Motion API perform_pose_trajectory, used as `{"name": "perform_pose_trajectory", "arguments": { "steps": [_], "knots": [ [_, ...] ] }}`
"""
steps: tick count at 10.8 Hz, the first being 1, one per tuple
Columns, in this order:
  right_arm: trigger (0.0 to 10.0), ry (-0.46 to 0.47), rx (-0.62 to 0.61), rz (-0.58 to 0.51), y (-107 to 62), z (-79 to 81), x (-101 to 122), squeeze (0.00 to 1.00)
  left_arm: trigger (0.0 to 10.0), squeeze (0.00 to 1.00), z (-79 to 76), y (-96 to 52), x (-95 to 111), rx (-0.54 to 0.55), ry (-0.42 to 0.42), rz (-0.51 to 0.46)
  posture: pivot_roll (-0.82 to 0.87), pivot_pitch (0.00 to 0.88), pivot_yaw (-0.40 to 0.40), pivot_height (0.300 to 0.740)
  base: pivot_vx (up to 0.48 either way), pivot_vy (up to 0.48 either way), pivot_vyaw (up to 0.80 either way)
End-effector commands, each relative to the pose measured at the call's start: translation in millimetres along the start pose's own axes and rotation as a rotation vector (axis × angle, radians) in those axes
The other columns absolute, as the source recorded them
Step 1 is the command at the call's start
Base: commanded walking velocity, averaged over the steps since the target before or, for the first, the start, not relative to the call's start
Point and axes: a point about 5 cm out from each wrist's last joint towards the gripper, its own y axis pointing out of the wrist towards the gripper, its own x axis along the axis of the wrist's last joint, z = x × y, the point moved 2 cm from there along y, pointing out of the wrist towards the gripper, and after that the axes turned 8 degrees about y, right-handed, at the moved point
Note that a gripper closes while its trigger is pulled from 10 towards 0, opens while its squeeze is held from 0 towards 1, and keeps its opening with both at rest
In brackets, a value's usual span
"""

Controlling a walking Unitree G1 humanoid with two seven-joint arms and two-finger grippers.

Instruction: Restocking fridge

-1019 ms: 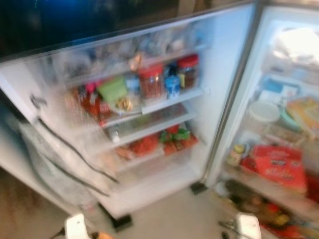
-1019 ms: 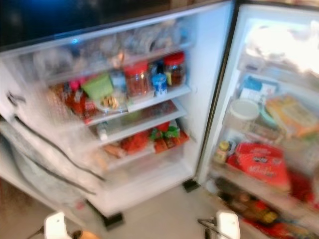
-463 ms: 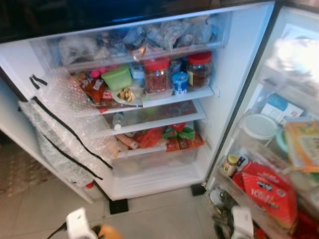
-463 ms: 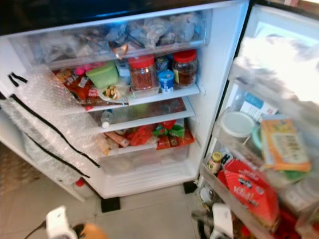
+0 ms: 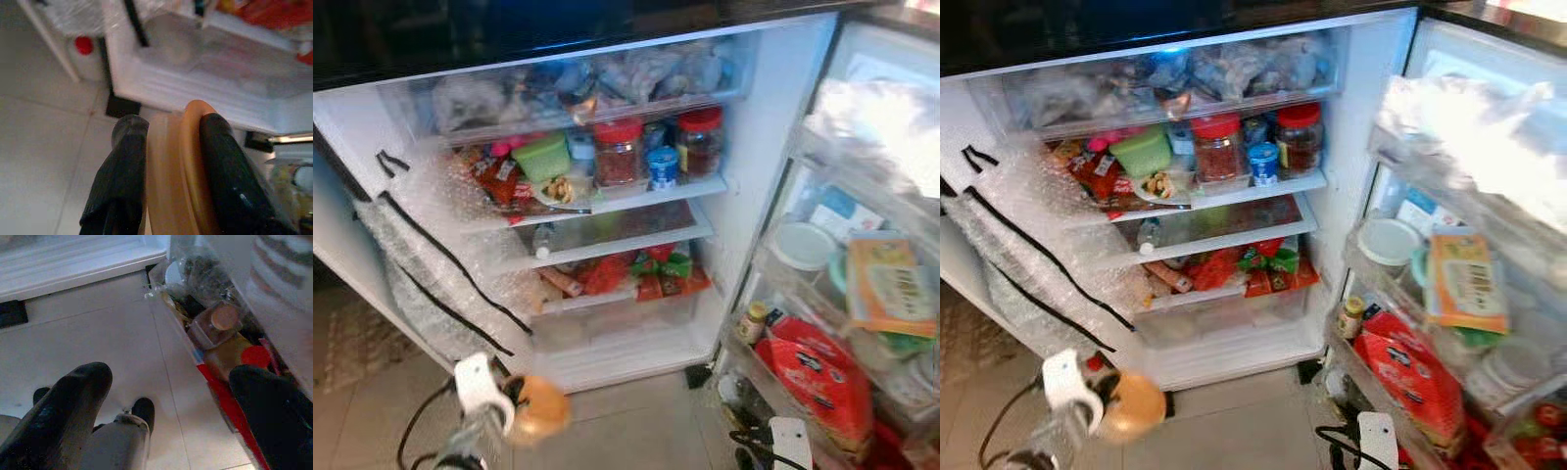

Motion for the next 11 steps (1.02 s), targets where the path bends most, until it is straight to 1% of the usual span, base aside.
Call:
{"name": "perform_pose_trajectory", "arguments": {
  "steps": [1,2,4,5,6,8,11],
  "knots": [
    [10.0,-0.009,0.008,0.008,-0.2,2.4,-3,0.0,10.0,0.0,-0.5,1.0,9,-0.007,-0.026,-0.043,-0.13,0.02,0.072,0.74,0.0,0.0,0.0],
    [10.0,-0.015,0.011,0.011,-0.3,2.6,-3,0.0,10.0,0.0,-7.9,2.8,19,-0.038,-0.053,-0.078,-0.13,0.019,0.072,0.74,0.0,0.0,0.0],
    [10.0,-0.022,0.015,0.014,0.2,5.4,-4,0.0,10.0,0.0,-21.6,4.8,41,-0.091,-0.155,-0.175,-0.12,0.024,0.07,0.74,0.0,0.0,0.0],
    [10.0,-0.027,0.023,0.015,0.4,8.0,-4,0.0,10.0,0.0,-33.4,5.5,50,-0.142,-0.147,-0.203,-0.12,0.029,0.068,0.74,0.0,0.0,0.0],
    [10.0,-0.036,0.026,0.018,0.4,8.8,-5,0.0,10.0,0.0,-38.6,5.4,57,-0.169,-0.162,-0.229,-0.12,0.029,0.068,0.74,0.0,0.0,0.0],
    [10.0,-0.048,0.028,0.023,-0.1,8.3,-7,0.0,10.0,0.0,-46.1,4.8,67,-0.216,-0.181,-0.263,-0.12,0.037,0.065,0.74,0.0,0.0,0.0],
    [10.0,-0.056,0.029,0.031,-0.3,8.5,-8,0.0,10.0,0.0,-50.7,4.0,74,-0.248,-0.198,-0.29,-0.12,0.045,0.063,0.74,0.0,0.0,0.0]
  ]
}}
